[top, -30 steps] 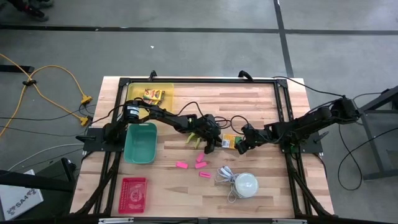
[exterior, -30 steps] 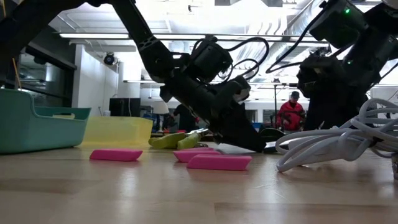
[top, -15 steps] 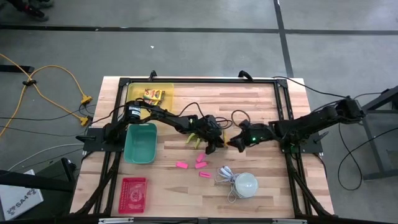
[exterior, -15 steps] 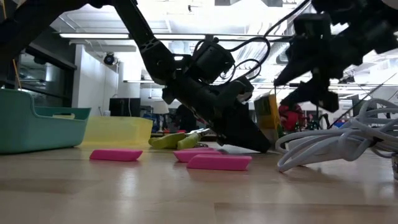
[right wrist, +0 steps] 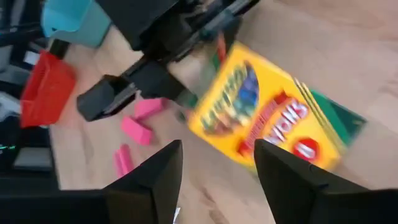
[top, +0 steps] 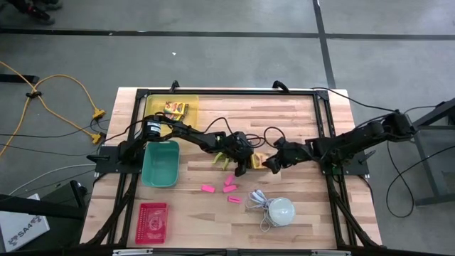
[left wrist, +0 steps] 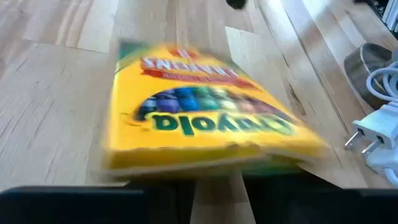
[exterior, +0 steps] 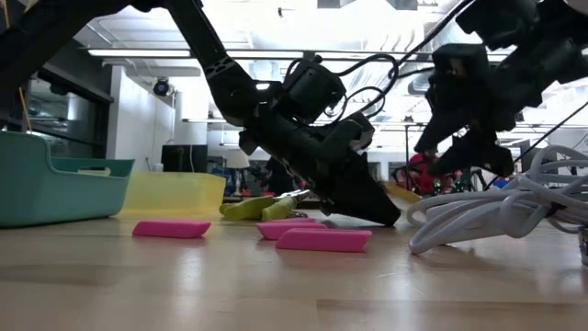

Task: Pick & Place School Supplies
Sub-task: Put the yellow crayon box into the yellow bin

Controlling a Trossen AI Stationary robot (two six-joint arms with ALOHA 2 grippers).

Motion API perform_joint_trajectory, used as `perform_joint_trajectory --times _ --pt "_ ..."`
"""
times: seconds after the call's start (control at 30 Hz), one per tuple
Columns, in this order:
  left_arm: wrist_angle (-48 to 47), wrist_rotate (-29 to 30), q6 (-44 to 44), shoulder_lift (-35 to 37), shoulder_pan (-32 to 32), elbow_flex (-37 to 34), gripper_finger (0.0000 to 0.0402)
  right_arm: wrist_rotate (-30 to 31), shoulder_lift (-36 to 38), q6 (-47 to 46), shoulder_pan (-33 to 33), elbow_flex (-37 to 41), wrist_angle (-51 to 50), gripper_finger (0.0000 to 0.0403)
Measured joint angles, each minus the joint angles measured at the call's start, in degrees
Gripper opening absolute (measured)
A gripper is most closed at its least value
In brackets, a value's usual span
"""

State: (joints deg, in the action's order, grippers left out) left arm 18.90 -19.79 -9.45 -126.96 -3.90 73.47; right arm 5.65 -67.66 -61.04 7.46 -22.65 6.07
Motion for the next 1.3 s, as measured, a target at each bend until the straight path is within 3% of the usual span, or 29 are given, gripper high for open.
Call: perform_joint_trajectory --times 0.3,0.53,0.83,1.03,1.3 --pt "0.0 0.0 0.1 0.0 0.0 0.0 0.0117 5.9 -0.3 0.9 -0.8 0.1 -9.9 0.019" --pt "0.0 0.0 0.1 0.0 0.0 0.0 0.0117 6.6 -0.3 0.8 -2.8 0.1 -14.3 0.019" --pt "0.1 0.0 -1.3 0.0 0.0 0.0 0.0117 6.4 -0.3 2.7 -3.5 0.1 -13.4 0.019" --pt "-0.5 0.4 2.9 0.2 0.0 0.0 0.0117 6.4 -0.3 4.7 -3.5 0.1 -12.2 0.019" --pt "-7.7 5.6 10.7 3.6 0.1 -0.1 0.0117 6.2 -0.3 7.4 -3.5 0.1 -9.9 0.019"
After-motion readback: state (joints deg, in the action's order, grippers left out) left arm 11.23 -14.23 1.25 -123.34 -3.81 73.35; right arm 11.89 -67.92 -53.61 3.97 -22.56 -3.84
